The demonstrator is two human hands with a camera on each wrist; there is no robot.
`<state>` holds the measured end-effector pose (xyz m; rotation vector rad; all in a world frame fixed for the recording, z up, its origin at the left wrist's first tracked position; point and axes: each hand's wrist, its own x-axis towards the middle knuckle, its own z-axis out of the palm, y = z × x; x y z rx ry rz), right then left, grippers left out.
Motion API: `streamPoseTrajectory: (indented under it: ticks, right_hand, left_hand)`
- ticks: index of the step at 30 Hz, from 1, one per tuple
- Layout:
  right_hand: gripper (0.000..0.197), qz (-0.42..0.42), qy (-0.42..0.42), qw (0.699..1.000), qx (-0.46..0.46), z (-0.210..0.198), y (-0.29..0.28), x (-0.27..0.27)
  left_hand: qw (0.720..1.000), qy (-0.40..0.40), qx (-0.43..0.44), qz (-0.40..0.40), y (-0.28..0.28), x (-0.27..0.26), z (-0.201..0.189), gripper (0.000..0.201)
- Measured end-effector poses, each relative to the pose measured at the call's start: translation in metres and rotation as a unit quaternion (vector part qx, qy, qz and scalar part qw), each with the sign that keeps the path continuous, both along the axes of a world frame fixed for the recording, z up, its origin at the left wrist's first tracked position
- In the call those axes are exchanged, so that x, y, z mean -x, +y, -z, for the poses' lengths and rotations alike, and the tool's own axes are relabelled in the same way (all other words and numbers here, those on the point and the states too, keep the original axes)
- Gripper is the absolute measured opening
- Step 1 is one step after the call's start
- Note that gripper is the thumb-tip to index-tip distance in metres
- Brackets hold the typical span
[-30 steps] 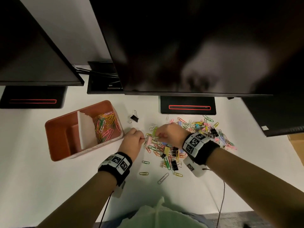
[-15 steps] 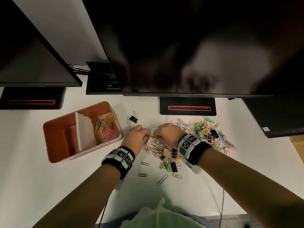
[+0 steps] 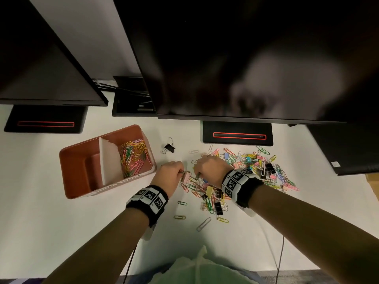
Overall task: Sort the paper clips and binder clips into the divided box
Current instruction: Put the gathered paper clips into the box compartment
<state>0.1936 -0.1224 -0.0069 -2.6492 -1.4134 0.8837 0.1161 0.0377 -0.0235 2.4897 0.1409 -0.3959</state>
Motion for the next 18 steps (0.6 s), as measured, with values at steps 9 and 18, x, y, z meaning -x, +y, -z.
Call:
streamPoseTrajectory:
  ticks: [9, 18]
  right_hand:
    - [0.021, 0.015, -0.006, 1.0, -0.004, 0.003, -0.003, 0.011]
    - [0.022, 0.074, -0.012, 0.984, -0.159, -0.063, 0.055, -0.001]
  left_hand:
    - [0.99, -0.109, 0.075, -0.05, 0.011, 0.029, -0.053, 0.004]
    - [0.964, -0.119, 0.049, -0.232, 0.095, 0.033, -0.112, 0.008]
